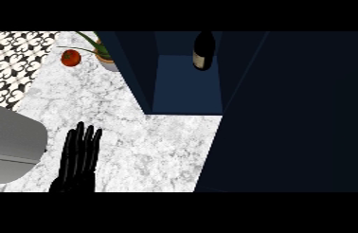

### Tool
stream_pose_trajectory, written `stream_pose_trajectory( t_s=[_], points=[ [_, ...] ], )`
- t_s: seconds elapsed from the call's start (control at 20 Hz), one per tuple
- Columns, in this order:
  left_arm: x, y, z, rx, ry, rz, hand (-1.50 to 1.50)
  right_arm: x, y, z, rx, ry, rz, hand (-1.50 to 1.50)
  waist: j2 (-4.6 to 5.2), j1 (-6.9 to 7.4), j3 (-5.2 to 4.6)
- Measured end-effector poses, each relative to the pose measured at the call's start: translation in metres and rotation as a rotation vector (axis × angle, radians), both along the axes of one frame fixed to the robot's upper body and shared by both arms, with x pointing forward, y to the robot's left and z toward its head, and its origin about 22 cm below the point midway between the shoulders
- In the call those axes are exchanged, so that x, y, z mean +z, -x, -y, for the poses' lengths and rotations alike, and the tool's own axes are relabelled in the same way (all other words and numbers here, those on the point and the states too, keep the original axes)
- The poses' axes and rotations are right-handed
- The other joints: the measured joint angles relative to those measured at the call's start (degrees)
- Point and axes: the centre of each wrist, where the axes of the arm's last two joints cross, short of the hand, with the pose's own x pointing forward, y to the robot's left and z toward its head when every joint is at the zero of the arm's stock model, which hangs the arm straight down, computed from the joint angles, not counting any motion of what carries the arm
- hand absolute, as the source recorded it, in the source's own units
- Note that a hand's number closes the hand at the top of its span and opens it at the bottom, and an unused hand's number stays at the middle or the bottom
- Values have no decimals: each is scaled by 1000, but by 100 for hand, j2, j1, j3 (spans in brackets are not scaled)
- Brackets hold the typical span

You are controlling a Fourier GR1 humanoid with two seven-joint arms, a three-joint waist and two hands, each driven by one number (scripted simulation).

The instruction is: Pick up the wine, place it into the cabinet and close the cabinet

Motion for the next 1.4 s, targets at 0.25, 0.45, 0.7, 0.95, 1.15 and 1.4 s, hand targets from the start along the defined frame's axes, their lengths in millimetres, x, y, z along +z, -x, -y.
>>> stream_pose_trajectory(
  t_s=[0.25, 0.45, 0.7, 0.95, 1.15, 1.4],
  points=[
    [8, 9, -24, 22, -1, 15, -150, 3, -3, -6, 2, 5, -7, 150, -5, 49, -9],
    [15, 15, -41, 21, 9, 17, -150, 6, -7, -17, 2, -2, -28, 150, 0, 122, -18],
    [25, 17, -64, 22, 7, 27, -150, 12, -12, -48, 53, -52, -52, 150, 5, 196, -23],
    [27, 23, -87, 19, 9, 24, -150, 21, -17, -82, 83, -95, -34, 150, 12, 246, -23],
    [35, 22, -103, -2, 6, 37, -150, 29, -27, -102, 93, -103, -15, 150, 32, 279, -20],
    [46, 23, -121, -26, 10, 51, -150, 38, -55, -140, 87, -94, -19, 150, 50, 367, -13]
  ],
)
